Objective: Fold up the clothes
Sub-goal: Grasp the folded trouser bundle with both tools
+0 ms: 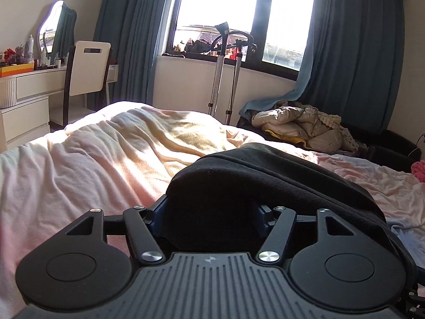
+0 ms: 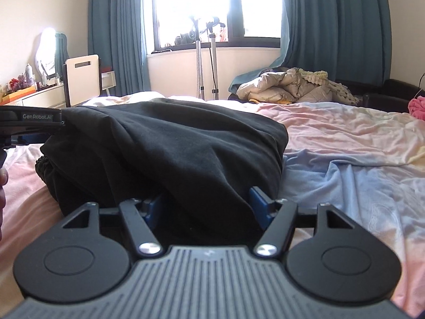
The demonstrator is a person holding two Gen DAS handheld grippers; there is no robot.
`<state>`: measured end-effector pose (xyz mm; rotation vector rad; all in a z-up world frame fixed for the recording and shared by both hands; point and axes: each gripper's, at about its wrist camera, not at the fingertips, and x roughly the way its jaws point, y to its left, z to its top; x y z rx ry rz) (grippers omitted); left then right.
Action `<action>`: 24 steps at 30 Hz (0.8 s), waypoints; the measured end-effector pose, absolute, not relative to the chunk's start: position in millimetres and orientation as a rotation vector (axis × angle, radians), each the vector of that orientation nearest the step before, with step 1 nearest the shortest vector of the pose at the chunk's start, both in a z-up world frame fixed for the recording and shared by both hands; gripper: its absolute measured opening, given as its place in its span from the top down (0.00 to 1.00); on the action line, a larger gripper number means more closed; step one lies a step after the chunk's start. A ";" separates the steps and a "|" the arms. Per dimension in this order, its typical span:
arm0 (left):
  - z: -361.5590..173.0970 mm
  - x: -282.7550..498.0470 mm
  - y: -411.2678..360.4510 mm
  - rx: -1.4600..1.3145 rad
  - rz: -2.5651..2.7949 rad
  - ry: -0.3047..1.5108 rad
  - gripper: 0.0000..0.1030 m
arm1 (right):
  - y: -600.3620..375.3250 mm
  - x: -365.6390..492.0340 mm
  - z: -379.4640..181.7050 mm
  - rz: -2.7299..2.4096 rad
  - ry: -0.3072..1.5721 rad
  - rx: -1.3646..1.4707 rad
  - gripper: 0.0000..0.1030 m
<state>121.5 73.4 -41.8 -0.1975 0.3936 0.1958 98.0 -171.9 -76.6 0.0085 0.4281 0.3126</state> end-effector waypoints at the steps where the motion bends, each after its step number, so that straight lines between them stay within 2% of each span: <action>1: -41.2 123.0 75.5 -0.209 0.197 0.386 0.38 | -173.8 97.6 -75.0 0.309 0.426 0.017 0.46; 3: -38.9 122.2 81.2 -0.242 0.193 0.362 0.56 | -179.1 98.3 -71.4 0.316 0.437 0.044 0.53; 4: -37.5 120.1 85.7 -0.265 0.189 0.350 0.67 | -181.9 98.3 -69.4 0.318 0.441 0.056 0.59; 5: -36.2 117.9 90.0 -0.288 0.183 0.338 0.74 | -184.1 98.1 -68.1 0.317 0.441 0.063 0.66; 6: -34.6 115.0 92.9 -0.310 0.176 0.328 0.76 | -185.8 96.8 -65.4 0.309 0.435 0.067 0.71; 7: -32.0 110.9 95.3 -0.328 0.173 0.319 0.84 | -186.5 95.4 -62.6 0.299 0.428 0.067 0.77; 10: -23.3 92.8 101.3 -0.372 0.190 0.281 0.95 | -187.4 92.7 -57.2 0.276 0.421 0.068 0.79; 11: -22.4 89.1 105.6 -0.396 0.199 0.280 0.97 | -187.4 92.5 -57.0 0.271 0.426 0.068 0.79; 18: -52.9 107.2 135.2 -0.542 0.256 0.450 0.97 | -179.3 101.4 -75.1 0.300 0.526 0.037 0.78; 22: -56.6 100.8 138.4 -0.569 0.250 0.462 0.97 | -178.3 101.7 -80.0 0.307 0.530 0.035 0.77; 24: -53.5 91.6 139.9 -0.612 0.226 0.477 0.96 | -184.1 99.5 -79.4 0.314 0.514 0.083 0.74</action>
